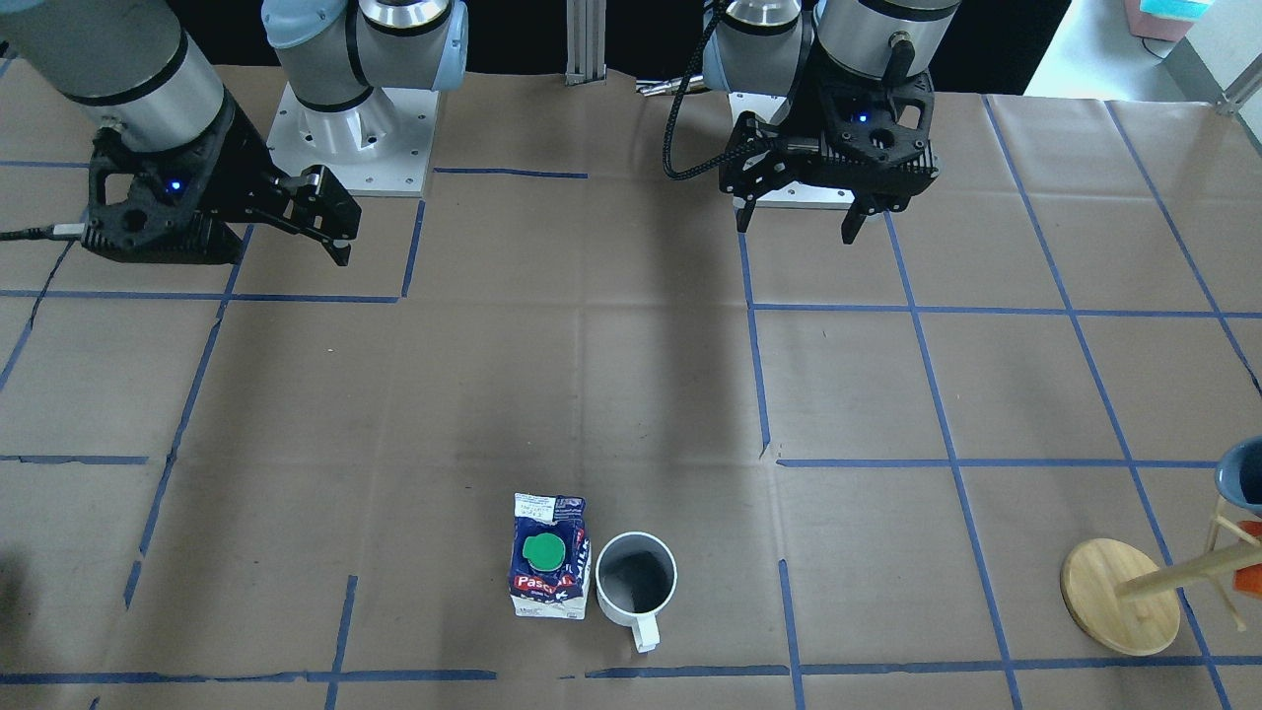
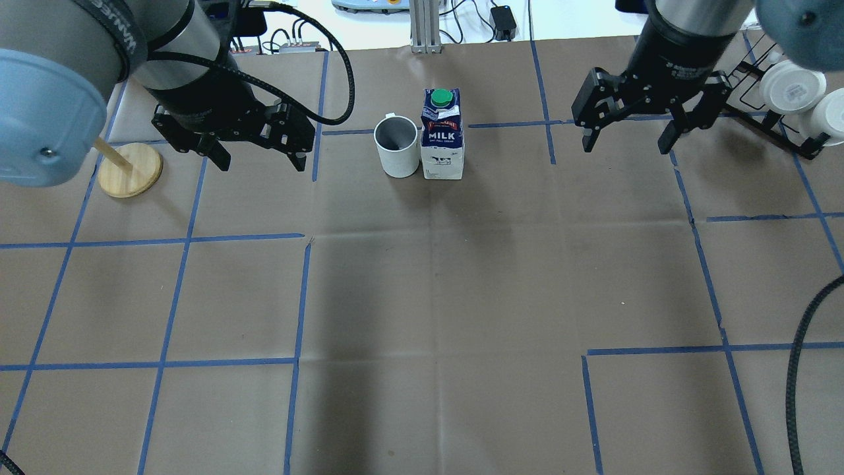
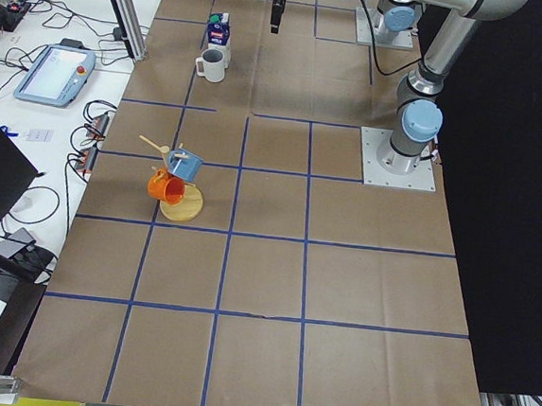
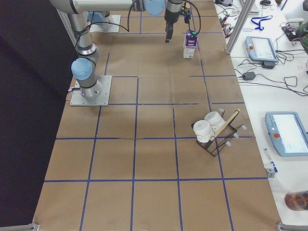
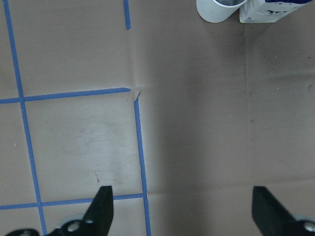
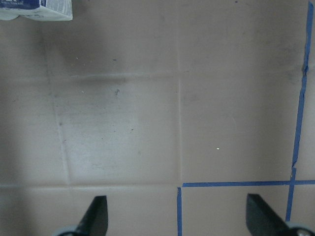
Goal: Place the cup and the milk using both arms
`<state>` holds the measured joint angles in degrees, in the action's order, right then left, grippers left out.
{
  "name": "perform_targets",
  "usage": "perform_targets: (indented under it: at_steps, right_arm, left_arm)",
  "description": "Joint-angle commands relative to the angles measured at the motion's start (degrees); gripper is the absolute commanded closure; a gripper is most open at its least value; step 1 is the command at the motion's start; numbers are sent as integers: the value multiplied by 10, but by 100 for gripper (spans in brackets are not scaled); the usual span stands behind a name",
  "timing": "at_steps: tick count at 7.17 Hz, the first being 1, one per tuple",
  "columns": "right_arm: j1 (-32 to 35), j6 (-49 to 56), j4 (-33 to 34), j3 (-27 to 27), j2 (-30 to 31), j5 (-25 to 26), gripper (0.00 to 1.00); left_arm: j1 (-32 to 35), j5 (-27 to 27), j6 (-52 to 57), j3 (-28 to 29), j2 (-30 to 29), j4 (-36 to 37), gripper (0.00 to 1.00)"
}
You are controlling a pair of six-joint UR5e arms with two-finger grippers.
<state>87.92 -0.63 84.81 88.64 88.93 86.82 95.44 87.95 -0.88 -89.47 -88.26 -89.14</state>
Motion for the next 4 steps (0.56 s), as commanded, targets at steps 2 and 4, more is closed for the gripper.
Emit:
perform_targets:
  at_steps: [2, 4]
  right_arm:
    - [10, -50, 16, 48, 41, 12, 0]
    - [21, -41, 18, 53, 43, 35, 0]
  left_arm:
    - [0, -2, 0, 0, -2, 2, 0]
    - [0, -3, 0, 0, -2, 2, 0]
